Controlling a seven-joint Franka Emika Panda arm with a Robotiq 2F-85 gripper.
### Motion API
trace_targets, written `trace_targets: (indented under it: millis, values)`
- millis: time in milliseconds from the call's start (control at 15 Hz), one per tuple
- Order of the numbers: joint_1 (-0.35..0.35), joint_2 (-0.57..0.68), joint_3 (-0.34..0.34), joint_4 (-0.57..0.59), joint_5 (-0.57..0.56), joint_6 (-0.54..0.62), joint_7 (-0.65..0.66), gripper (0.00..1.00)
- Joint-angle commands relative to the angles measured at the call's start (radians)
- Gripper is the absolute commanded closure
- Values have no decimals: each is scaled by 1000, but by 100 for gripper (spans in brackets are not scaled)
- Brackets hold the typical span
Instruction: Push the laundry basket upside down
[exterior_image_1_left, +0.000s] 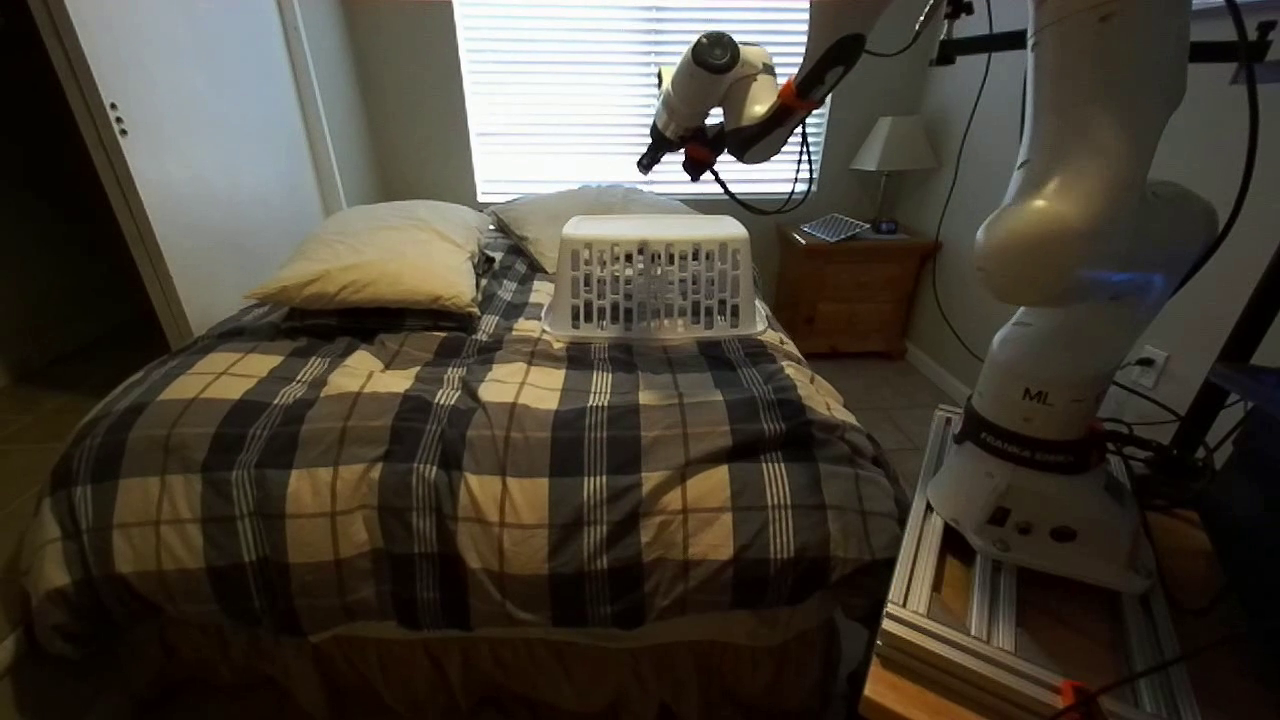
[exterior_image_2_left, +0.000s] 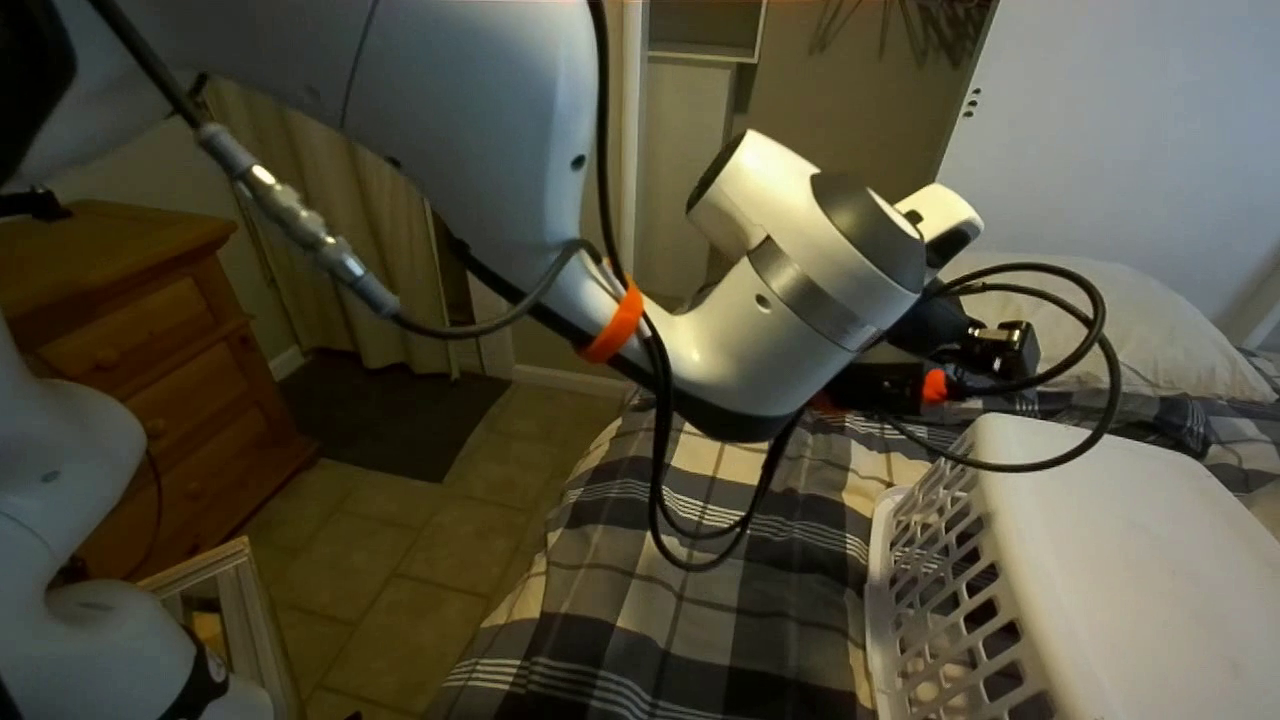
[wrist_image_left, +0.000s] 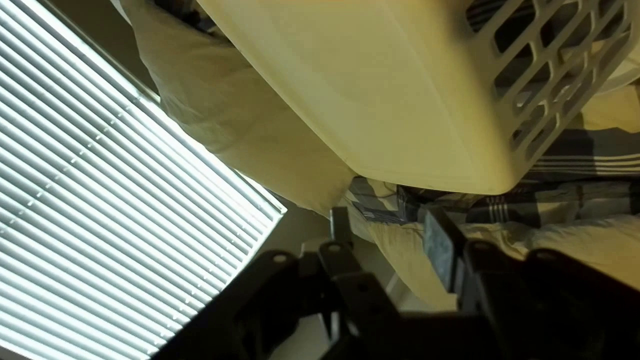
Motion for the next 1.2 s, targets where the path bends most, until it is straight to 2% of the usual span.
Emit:
trace_targets:
  millis: [0, 267, 800, 867, 1133]
  values:
    - [6, -128, 20, -130, 119, -89, 18, 26]
    - [9, -200, 47, -201, 242, -169, 5, 1]
    - [11, -289, 83, -301, 463, -236, -52, 0]
    - [9, -241, 76, -256, 402, -214, -21, 0]
    - [9, -241, 77, -258, 405, -215, -22, 0]
